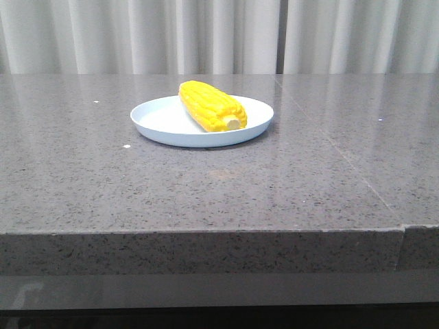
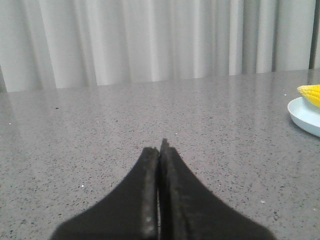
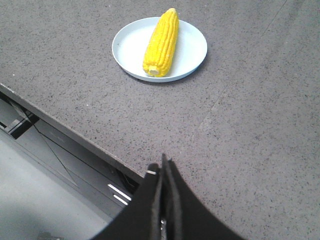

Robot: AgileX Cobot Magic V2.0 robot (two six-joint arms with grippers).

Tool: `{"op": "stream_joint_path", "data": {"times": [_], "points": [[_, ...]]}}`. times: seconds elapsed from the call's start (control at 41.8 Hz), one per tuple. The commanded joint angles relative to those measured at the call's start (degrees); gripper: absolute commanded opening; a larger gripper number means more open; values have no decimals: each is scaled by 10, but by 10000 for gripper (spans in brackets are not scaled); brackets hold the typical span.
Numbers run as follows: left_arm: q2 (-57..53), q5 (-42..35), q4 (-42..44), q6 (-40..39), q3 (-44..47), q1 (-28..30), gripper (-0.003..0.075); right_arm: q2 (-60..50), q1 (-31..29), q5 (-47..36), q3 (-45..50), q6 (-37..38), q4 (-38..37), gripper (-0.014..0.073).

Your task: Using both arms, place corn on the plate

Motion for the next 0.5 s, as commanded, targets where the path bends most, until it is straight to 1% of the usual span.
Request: {"op": "stream_joint_path", "data": {"times": [0.0, 0.072, 0.239, 0.335, 0.478], "points": [[-11, -48, -5, -6, 2, 2, -20, -13, -17, -58, 10, -5, -7, -67], [-11, -48, -5, -6, 2, 2, -20, -42, -50, -101, 48, -5, -9, -67], [-11, -48, -5, -6, 2, 2, -20, -132, -152, -280, 200, -5, -9, -67], [-11, -48, -5, -6, 2, 2, -20, -189, -201, -370, 291, -5, -9, -67], [-11, -48, -5, -6, 2, 2, -20, -256, -237, -475, 408, -5, -9, -67]]}}
